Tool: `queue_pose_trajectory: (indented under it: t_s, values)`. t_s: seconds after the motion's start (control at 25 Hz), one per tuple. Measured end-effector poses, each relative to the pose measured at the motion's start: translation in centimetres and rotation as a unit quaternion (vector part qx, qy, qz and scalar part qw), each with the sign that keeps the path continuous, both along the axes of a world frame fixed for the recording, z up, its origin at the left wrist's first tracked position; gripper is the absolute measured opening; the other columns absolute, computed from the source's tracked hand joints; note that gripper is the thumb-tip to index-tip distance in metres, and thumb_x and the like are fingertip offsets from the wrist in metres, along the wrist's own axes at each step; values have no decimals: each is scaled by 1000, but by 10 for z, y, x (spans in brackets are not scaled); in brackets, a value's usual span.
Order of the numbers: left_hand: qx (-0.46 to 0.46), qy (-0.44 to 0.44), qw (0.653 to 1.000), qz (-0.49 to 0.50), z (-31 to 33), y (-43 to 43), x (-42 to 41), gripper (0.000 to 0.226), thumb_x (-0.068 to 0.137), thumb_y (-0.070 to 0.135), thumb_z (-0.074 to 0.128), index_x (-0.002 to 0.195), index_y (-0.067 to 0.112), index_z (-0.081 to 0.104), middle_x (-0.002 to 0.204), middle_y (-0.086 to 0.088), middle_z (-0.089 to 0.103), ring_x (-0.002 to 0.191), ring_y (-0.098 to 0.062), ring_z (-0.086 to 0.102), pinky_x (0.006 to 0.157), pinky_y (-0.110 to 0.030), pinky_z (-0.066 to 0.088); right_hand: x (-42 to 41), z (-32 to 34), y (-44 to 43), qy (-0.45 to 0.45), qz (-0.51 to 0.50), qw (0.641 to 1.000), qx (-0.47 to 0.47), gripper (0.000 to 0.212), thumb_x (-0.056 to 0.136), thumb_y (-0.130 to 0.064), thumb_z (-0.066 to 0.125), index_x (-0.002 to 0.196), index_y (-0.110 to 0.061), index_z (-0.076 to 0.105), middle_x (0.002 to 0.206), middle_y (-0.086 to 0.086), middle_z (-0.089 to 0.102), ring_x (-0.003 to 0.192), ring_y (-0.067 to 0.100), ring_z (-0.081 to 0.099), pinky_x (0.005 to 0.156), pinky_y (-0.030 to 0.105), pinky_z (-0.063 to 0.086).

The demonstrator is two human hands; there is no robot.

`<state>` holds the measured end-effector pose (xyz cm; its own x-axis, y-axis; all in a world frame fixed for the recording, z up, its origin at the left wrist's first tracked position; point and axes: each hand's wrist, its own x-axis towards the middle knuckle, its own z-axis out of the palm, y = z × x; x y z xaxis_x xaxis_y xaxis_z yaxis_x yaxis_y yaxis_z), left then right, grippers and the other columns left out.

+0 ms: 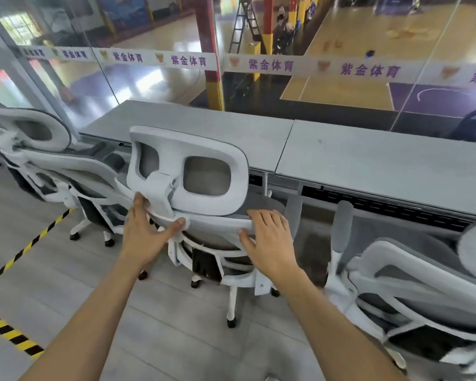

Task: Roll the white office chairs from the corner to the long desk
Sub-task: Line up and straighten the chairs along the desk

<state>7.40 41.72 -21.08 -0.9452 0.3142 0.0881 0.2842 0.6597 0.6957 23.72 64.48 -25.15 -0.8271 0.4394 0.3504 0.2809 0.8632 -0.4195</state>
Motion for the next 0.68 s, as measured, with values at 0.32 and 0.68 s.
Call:
queue_pose_trajectory:
  t_s: [0.32,0.68]
  values:
    - [67,24,997,-21,-18,26,11,136,57,67,83,159,19,6,158,-7,20,147,-23,18,120,-44,24,23,-6,14,19,-90,996,3,32,100,-43,43,109,-17,58,107,-2,61,104,21,51,95,35,42]
    - [65,73,988,-117,-18,36,-23,122,65,63,80,157,36,5,166,5,5,153,-18,4,121,-52,21,36,-15,37,62,-194,976,-74,37,107,-29,22,107,-15,56,109,-3,54,109,22,49,120,48,24]
